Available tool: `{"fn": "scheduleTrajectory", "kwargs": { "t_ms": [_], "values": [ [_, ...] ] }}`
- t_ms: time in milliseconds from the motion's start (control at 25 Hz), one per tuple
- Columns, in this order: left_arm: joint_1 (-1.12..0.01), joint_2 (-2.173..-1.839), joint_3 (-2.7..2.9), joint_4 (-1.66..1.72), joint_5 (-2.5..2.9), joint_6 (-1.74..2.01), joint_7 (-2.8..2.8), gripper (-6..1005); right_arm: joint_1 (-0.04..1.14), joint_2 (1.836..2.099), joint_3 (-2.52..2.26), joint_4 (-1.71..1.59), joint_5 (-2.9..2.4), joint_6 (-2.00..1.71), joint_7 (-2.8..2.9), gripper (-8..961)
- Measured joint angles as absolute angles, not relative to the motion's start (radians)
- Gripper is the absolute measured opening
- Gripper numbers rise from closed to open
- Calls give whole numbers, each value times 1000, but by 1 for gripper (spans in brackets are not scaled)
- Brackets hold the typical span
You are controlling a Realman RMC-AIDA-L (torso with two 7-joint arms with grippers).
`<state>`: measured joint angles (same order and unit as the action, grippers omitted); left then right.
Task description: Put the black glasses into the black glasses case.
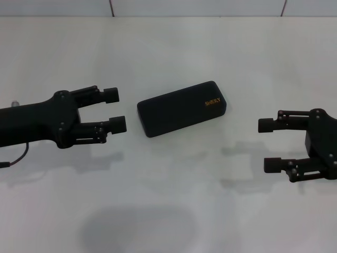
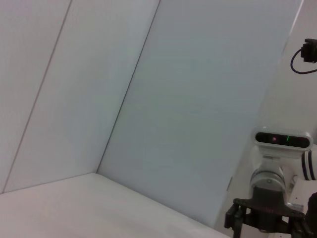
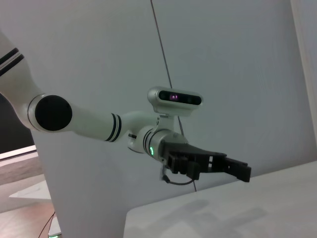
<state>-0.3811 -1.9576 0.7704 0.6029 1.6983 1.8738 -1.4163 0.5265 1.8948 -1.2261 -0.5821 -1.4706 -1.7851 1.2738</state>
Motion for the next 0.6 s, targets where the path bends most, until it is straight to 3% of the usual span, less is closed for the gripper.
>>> {"fn": "scheduleTrajectory", "kwargs": {
  "t_ms": [280,600],
  "values": [
    [-380,-1959,770,601,1698,1887,-1405,876,529,1903,-1221,-582,-1471,-1784,1272,784],
    [-379,-1964,772,596,1709,1911,-1377,874,529,1910,-1215,-583,-1466,-1787,1272,784]
  ]
}}
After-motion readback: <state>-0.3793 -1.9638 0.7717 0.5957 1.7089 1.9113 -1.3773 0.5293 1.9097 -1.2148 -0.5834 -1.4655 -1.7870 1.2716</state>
